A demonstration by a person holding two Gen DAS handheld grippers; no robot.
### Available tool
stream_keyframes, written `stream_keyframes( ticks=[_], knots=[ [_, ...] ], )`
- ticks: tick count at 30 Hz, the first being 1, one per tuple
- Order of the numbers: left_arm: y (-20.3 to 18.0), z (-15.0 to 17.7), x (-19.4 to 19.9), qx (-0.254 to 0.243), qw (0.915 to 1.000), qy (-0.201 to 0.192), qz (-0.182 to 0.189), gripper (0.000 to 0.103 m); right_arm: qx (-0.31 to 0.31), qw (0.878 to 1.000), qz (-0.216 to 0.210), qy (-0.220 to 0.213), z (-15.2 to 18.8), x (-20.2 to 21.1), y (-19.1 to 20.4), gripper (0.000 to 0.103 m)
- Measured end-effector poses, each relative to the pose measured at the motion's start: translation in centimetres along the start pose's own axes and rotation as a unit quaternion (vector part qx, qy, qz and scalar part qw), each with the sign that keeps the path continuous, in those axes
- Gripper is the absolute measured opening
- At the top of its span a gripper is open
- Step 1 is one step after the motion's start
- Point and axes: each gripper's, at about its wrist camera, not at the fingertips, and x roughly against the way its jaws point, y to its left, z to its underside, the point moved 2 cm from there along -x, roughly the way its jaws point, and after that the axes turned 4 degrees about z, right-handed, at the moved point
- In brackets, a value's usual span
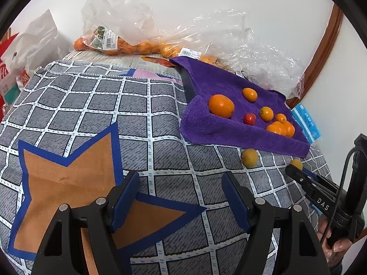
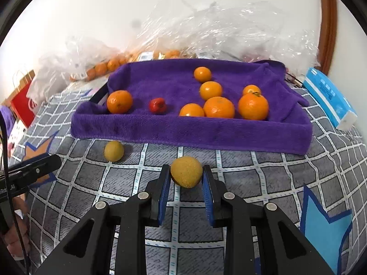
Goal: Organize fruits
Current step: 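Grasp the other small yellow fruit with the left tool while the right tool holds its fruit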
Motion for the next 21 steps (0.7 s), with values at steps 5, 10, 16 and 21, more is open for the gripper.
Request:
stream_keyframes(
  ticks=[5,10,16,21],
  knots=[
    [-0.4,0.1,-0.1,-0.009,0.9999,0.003,-0.011,0.071,0.003,1.0,0.014,-0.002,0.3,0.4,-1.6,0.027],
    [-0.4,0.1,-0.1,-0.01,0.9997,0.003,-0.023,0.068,0.002,0.999,0.032,-0.011,0.8,1.1,-3.8,0.027],
    [-1.2,0.4,0.0,-0.02,0.9979,0.009,-0.06,0.063,-0.012,0.999,0.036,-0.014,1.3,1.6,-6.3,0.027],
    [-3.8,0.4,0.1,-0.016,0.9994,0.02,-0.025,0.063,-0.021,0.999,0.039,-0.016,1.5,1.8,-8.3,0.027]
  ],
)
